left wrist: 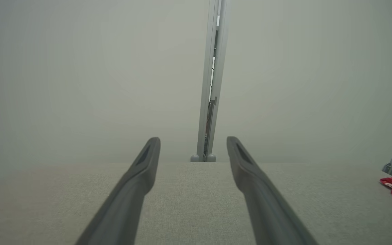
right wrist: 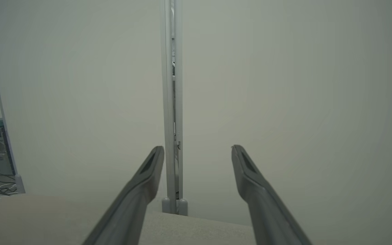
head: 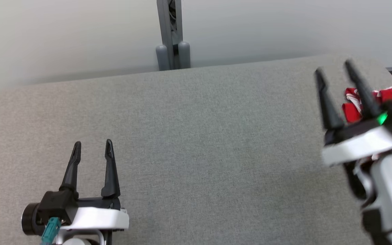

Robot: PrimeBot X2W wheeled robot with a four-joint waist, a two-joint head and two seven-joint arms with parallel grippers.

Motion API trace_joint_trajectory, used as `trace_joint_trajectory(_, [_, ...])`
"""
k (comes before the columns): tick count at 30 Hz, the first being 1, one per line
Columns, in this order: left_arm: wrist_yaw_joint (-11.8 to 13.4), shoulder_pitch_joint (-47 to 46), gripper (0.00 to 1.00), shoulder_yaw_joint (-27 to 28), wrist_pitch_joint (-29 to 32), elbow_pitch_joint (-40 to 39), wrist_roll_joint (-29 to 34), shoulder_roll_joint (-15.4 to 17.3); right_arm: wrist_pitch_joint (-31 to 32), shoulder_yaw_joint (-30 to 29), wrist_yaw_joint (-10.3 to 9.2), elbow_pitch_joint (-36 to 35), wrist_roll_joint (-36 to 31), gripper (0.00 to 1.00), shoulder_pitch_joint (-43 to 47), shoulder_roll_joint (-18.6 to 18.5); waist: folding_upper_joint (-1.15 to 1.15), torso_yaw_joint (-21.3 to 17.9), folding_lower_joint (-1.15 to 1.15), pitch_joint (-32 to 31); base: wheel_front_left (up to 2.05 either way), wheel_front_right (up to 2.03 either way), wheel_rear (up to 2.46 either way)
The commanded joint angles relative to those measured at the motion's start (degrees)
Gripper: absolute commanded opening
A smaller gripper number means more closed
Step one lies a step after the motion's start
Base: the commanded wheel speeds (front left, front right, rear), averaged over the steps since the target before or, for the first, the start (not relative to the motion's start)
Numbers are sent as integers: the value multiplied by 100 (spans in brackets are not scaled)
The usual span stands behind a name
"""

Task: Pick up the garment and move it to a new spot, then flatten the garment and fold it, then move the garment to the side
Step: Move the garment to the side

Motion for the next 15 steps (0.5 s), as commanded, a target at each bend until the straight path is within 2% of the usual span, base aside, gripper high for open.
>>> trace_joint_trajectory(1, [20,72,100,29,-1,-37,-4,24,-22,-76,2,-134,-95,100,202,111,0,49,0,-87,0,0,0])
trace_joint_trajectory(2, [15,176,100,52,0,-62,-7,22,-23,-163,2,-422,-372,100,669,417,0,83,0,-151,0,0,0])
trace_joint_trajectory(6, [34,334,100,60,-1,-74,32,23,-23,-286,1,-724,-736,100,1386,863,0,144,0,-250,0,0,0])
trace_joint_trajectory(9, [59,455,100,24,0,-48,70,22,-24,-261,2,-818,-943,100,1776,1051,0,188,0,-311,0,0,0])
trace_joint_trajectory(15, [181,577,100,-64,-1,-38,87,22,-24,17,1,-776,-1439,100,2218,1143,0,266,0,-355,0,0,0])
